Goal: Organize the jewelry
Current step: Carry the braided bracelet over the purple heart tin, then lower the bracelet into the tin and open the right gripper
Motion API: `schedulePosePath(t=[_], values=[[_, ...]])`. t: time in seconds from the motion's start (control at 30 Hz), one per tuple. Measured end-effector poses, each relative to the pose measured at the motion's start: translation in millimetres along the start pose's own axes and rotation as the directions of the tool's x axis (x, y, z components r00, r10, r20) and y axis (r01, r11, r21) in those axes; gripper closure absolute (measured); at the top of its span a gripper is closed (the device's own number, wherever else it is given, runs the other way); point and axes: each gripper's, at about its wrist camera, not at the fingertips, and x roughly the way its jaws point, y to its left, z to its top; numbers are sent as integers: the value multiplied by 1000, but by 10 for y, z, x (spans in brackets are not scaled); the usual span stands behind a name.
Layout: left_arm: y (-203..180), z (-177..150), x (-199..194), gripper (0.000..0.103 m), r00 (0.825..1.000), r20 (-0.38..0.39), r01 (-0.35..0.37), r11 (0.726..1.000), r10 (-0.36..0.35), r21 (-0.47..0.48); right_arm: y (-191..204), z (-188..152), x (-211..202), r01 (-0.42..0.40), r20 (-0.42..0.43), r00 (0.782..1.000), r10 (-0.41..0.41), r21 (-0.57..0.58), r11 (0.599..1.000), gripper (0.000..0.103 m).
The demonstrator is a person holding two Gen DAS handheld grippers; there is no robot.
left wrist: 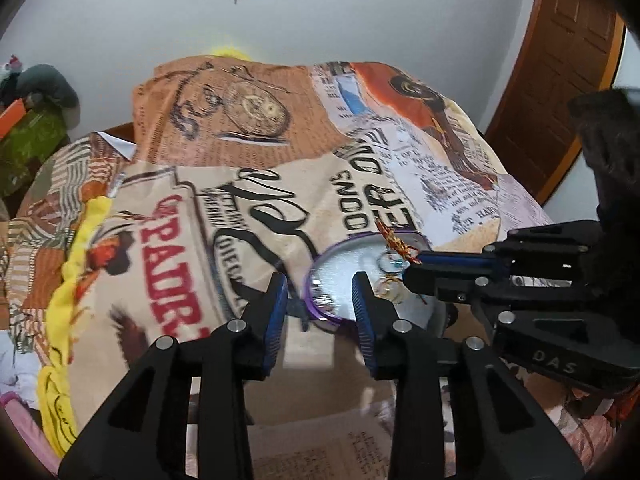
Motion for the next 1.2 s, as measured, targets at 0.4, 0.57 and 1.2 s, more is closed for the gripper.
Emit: schedulePosePath(t=[0.4, 0.57, 1.2], values=[[163, -59, -94, 67, 999, 0, -41, 999, 41, -25, 85, -1, 172, 20, -77, 997, -23, -34, 999, 91], [138, -76, -145, 67, 999, 4, -45, 999, 45, -26, 103, -27, 105, 63, -75, 995, -66, -44, 997, 75], [-264, 64, -1419, 67, 971, 235, -47, 999, 52, -27, 392, -88, -1490, 105, 305, 947, -98, -9, 994, 67]])
